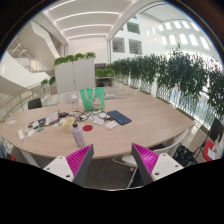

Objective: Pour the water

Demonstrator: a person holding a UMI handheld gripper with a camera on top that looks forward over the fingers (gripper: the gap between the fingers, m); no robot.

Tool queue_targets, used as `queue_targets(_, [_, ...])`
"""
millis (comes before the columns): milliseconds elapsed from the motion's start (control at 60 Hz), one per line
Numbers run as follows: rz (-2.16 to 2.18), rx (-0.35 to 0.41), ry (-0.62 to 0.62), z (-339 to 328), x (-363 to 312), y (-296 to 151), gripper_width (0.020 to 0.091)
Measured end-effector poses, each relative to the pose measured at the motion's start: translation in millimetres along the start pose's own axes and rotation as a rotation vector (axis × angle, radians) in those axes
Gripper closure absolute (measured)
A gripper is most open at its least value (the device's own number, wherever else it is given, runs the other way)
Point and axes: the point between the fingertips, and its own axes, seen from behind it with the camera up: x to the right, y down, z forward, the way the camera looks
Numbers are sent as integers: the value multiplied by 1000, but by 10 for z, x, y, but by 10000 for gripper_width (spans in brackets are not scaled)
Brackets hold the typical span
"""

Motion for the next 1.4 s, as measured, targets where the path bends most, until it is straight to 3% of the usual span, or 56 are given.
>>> queue_targets(383, [-13, 15, 21, -276, -351, 251, 270])
queue_targets(417, [-23, 48, 1, -169, -440, 236, 267])
queue_targets(500, [-63, 224, -47, -138, -633, 71, 272])
queue_targets(550, [-59, 229, -59, -64, -765, 214, 276])
queue_targets(667, [-38, 182, -109, 602, -1146, 666, 270])
queue_targets(900, [-79, 232, -188, 2265, -2038, 678, 276])
queue_targets(1050, [-68, 249, -131, 3213, -2230, 586, 283])
queue_targets(1117, [-60, 248, -117, 3471, -2259, 530, 335])
queue_targets(1167, [-71, 233, -99, 3621, -2248, 533, 567])
queue_targets(1300, [-89, 249, -103, 3738, -2279, 430, 618])
queue_targets(1400, [-51, 192, -133, 3809, -2306, 462, 650])
